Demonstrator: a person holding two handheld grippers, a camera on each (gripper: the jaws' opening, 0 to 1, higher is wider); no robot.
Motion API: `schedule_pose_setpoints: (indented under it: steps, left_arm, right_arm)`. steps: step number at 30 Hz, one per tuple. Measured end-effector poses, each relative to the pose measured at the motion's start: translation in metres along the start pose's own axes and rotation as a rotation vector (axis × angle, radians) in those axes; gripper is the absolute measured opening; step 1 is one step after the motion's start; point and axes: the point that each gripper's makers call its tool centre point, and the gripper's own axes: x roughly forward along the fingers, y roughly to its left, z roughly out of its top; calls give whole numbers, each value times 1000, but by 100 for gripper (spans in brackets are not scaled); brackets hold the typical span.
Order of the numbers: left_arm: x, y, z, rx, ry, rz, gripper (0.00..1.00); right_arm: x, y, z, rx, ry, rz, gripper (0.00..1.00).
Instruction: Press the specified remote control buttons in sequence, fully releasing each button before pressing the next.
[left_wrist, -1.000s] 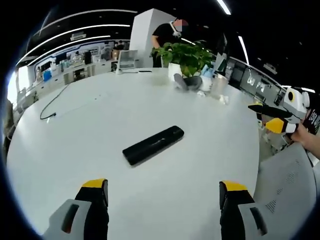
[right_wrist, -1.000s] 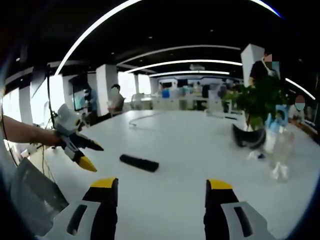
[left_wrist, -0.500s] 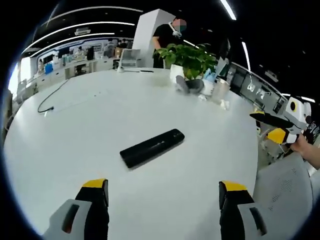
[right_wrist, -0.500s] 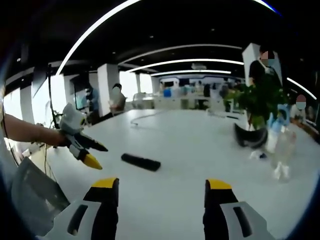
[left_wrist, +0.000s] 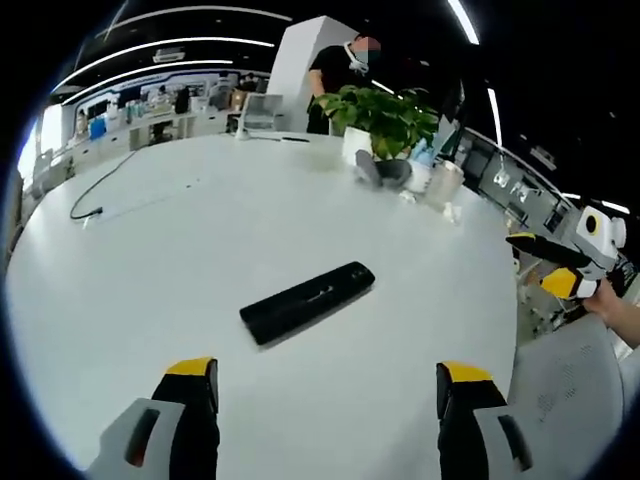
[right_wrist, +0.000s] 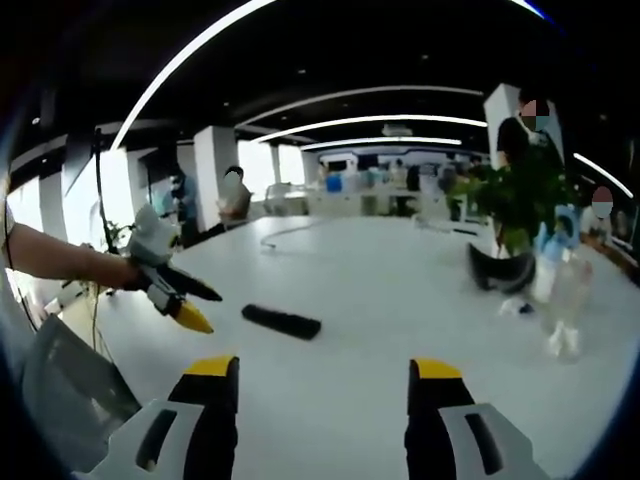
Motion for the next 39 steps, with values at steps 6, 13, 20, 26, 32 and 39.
schedule_pose_setpoints:
  steps: [6, 13, 20, 26, 32, 39]
  left_arm:
    - [4, 1, -8, 28, 50, -15, 92]
    - [9, 3, -12, 67, 84, -20, 92]
    - [16, 3, -15, 108, 122, -48, 89]
    - [20, 2, -13, 156, 140, -55, 89]
    - [25, 4, -13, 199, 169, -59, 87]
    - [30, 3, -8, 236, 185, -66, 87]
  right_arm:
    - [0, 0, -1, -4, 9, 2, 66]
    - [1, 0, -2, -4, 12, 2, 66]
    - [1, 0, -4, -2, 18, 7, 65]
    - [2, 0, -4, 0, 20, 8, 65]
    - [1, -2, -5, 0, 23, 1, 62]
    - [2, 1, -6, -13, 30, 13, 62]
